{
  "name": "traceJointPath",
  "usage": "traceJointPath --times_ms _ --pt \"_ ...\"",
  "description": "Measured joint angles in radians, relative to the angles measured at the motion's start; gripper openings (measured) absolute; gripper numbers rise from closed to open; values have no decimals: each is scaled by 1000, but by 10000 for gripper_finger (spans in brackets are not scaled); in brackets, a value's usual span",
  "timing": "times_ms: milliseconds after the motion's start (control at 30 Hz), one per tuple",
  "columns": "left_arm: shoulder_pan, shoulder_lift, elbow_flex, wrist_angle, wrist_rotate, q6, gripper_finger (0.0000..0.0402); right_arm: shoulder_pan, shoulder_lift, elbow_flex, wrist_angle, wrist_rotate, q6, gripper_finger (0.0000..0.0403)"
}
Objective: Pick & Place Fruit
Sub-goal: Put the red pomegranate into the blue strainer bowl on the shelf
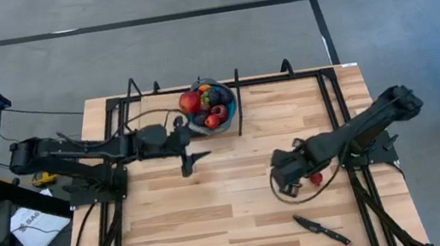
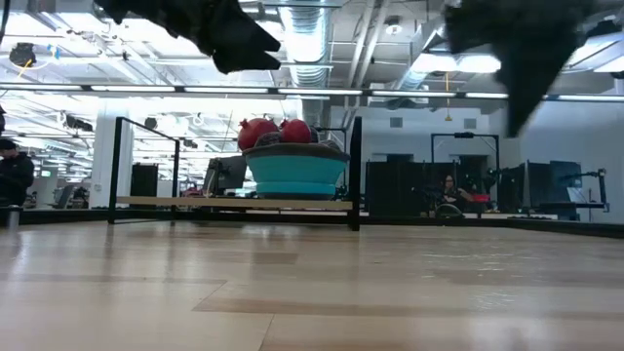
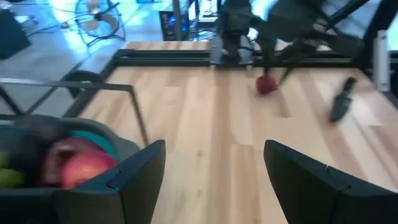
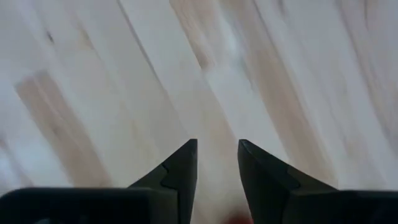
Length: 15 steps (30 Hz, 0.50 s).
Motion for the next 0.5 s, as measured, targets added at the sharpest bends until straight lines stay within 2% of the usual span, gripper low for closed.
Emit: traceJointPath --times_ms 100,200,367,500 --pt "-23 0 -55 79 0 -26 267 35 -42 0 -125 -54 138 130" --pt "-34 1 -106 153 -1 -46 267 98 -71 0 -216 -90 299 169" --pt "-35 2 -152 219 -1 -68 266 233 -79 0 -259 -97 602 255" --pt "-35 2 -165 230 -1 -68 266 347 -66 0 -293 -110 877 302"
